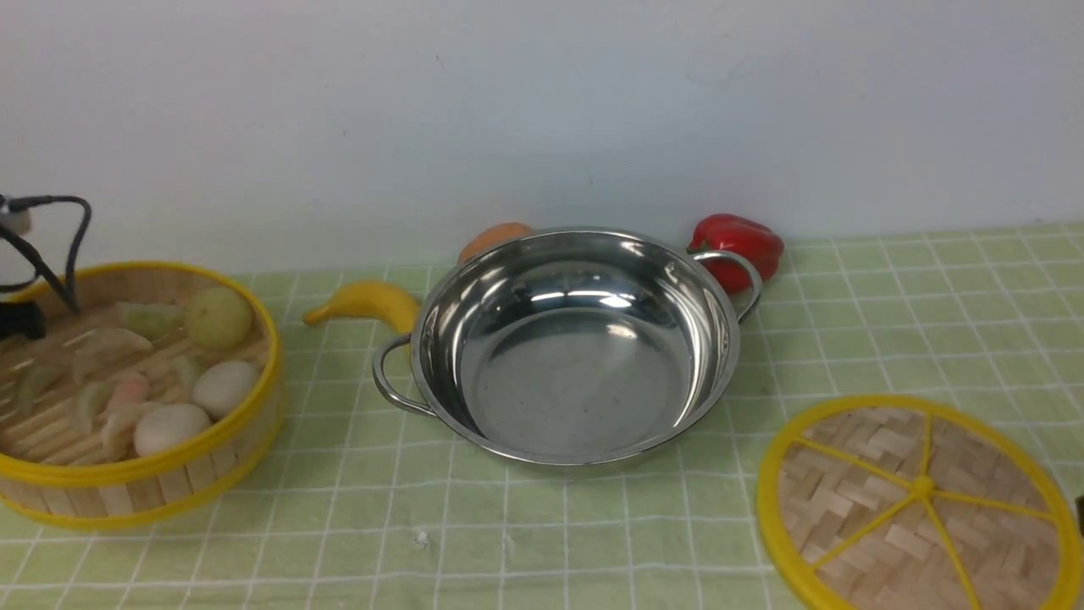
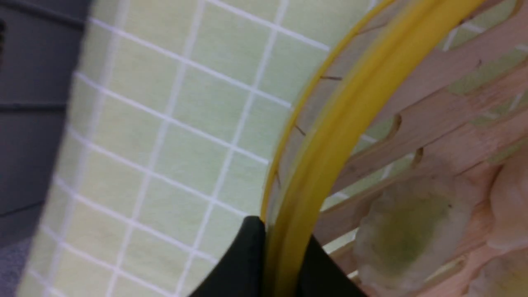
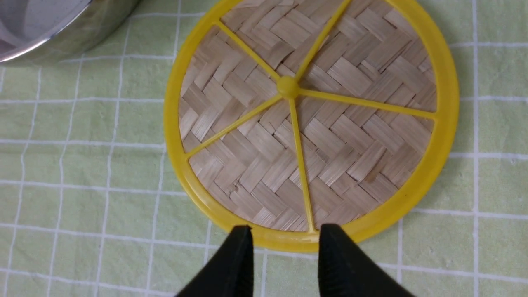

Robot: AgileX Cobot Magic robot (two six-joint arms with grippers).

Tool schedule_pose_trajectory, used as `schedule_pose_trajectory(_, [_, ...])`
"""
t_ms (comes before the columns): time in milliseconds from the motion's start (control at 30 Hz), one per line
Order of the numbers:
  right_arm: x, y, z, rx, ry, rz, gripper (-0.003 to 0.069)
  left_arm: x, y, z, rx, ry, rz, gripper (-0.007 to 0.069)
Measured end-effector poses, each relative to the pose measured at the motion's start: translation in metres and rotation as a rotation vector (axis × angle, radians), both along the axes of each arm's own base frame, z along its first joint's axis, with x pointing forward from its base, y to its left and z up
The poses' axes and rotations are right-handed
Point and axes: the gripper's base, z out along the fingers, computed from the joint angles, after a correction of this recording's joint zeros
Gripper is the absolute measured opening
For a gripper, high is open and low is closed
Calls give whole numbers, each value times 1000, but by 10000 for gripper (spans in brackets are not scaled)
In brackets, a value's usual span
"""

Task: Place the steamer in the pot on the green tablecloth, and put the lid on the steamer.
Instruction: 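Grasp the rim of the steamer basket holding the buns with the left gripper, then place the bamboo steamer basket with dumplings into the steel pot with the left gripper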

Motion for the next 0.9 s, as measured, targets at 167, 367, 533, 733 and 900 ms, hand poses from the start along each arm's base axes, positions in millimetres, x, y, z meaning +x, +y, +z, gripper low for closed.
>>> schedule_pose_trajectory(167, [0,0,0,6,0,-1,242,5,-18,39,-49,-72,-60,30])
schedule_pose_trajectory(367, [0,4,1,53,-2,-8,242,34,-122,57,-222,-186,-378,30])
schedule_pose_trajectory(533, [0,4,2,62,-2,-9,242,49,-212,55,-271,-229,-587,30])
schedule_pose_trajectory(733, [-2,5,1,66,21,0,242,86,-277,33,-240,-200,-657,30])
schedule_pose_trajectory(900, [-2,6,0,72,30,3,242,114,-283,9,-200,-150,-634,30])
